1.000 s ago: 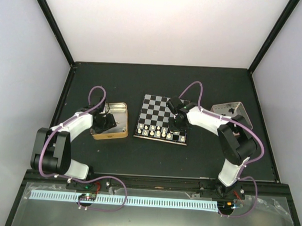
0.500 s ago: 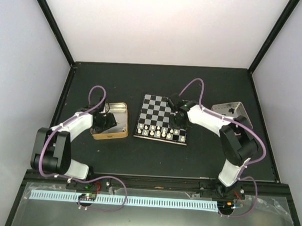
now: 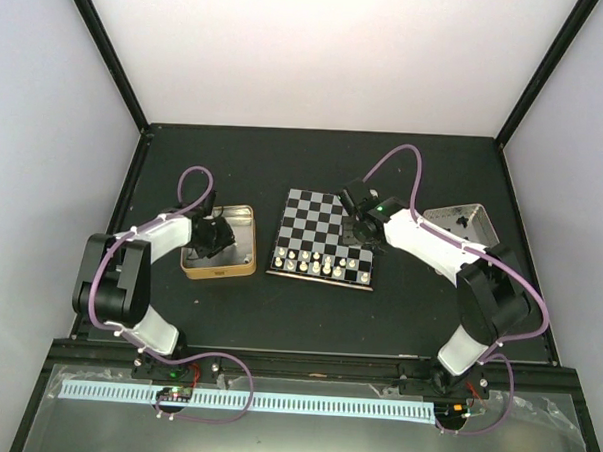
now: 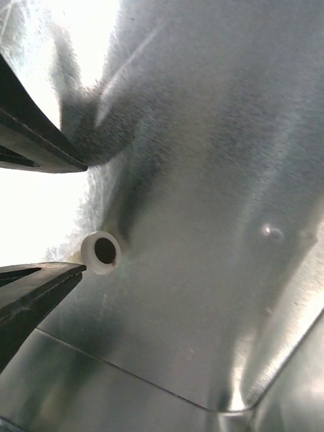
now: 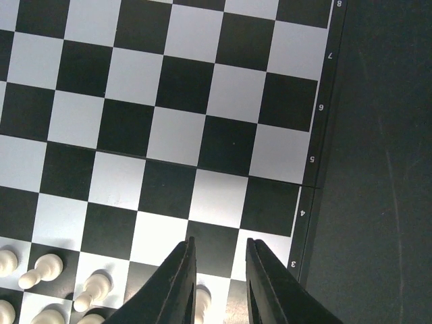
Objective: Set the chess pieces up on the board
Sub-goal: Pick up the chess piece from the storage box.
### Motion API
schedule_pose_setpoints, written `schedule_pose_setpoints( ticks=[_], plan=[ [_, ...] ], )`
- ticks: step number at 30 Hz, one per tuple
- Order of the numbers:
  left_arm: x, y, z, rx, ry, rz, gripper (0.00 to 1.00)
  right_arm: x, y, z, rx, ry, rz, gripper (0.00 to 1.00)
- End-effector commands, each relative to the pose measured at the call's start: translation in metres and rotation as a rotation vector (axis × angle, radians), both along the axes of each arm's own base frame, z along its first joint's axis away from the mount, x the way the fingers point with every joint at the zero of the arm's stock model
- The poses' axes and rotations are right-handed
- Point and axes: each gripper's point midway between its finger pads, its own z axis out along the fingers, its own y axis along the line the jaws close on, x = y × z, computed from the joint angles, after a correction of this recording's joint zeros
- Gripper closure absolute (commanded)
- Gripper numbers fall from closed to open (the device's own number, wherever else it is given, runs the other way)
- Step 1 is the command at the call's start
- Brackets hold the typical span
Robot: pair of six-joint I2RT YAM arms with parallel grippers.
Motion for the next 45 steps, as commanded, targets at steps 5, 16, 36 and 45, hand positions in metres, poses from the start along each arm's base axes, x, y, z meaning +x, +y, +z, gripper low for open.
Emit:
schedule_pose_setpoints(
  ticks=[5, 16, 36, 45],
  plan=[
    [0.024, -0.002, 0.011, -0.037, -0.046, 0.051, 0.62, 0.011, 0.001, 0.013, 0.027, -0.060, -0.025, 0.77],
    [0.029, 0.002, 0.010, 0.028, 0.018, 0.023, 0.70, 0.011, 0.002, 0.012, 0.028, -0.062, -0.016, 0.77],
    [0.007, -0.011, -0.012, 0.063, 0.171, -0.074, 0.72, 0.010, -0.001, 0.014, 0.026, -0.074, -0.022, 0.77],
    [0.002, -0.012, -0.021, 0.078, 0.205, -0.113, 0.79, 0.011, 0.000, 0.013, 0.030, -0.072, -0.018, 0.77]
  ],
)
